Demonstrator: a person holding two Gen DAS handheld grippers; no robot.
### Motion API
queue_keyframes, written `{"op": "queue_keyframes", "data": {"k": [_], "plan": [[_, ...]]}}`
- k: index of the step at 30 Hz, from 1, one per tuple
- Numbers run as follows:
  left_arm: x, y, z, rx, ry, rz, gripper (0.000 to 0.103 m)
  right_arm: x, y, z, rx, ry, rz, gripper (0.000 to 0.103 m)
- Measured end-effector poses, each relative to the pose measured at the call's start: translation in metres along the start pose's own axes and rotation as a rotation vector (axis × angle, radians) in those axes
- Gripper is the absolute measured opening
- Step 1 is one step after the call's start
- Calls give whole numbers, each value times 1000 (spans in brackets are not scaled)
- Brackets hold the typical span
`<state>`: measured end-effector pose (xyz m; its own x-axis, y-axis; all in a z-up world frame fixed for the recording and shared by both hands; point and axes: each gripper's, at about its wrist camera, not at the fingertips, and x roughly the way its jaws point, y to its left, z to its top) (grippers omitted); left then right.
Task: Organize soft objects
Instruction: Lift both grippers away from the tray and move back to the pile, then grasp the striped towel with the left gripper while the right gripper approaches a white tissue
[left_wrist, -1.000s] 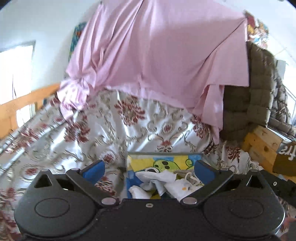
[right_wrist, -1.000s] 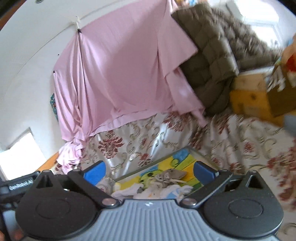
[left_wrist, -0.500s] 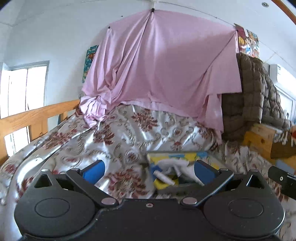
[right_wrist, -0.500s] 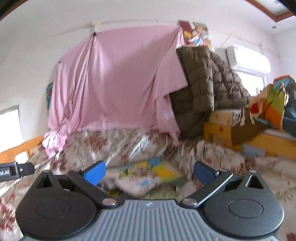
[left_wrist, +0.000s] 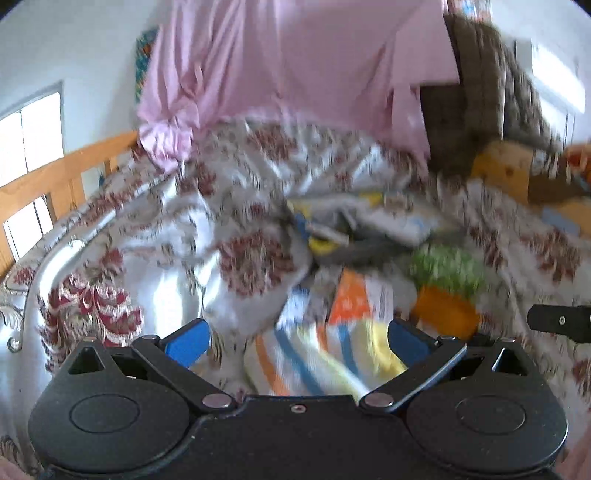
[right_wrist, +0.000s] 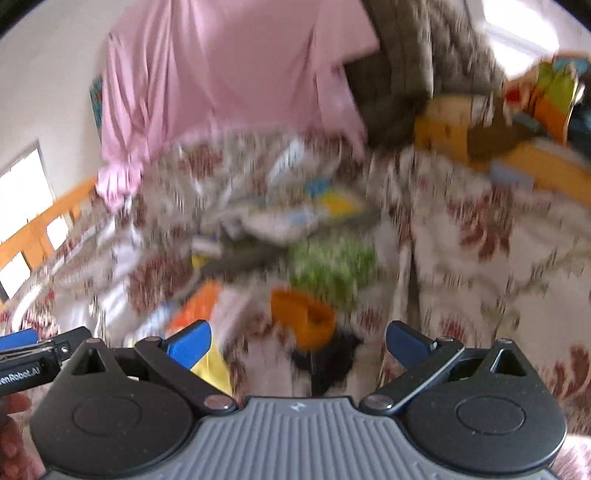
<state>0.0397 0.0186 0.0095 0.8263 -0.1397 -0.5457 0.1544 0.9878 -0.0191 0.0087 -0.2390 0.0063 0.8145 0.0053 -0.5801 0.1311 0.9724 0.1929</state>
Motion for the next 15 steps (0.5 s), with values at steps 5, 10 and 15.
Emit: {"op": "queue_keyframes", "data": {"k": [5, 10, 15], "plan": [[12, -2, -5, 26, 60, 12, 102, 17, 0, -3, 9, 96, -22, 103], [25, -6, -9, 67, 128, 42, 102, 41, -1, -6, 18, 231, -42, 103], [42, -5, -12, 70, 231, 32, 102, 62, 0, -9, 6, 335, -44, 103]]}}
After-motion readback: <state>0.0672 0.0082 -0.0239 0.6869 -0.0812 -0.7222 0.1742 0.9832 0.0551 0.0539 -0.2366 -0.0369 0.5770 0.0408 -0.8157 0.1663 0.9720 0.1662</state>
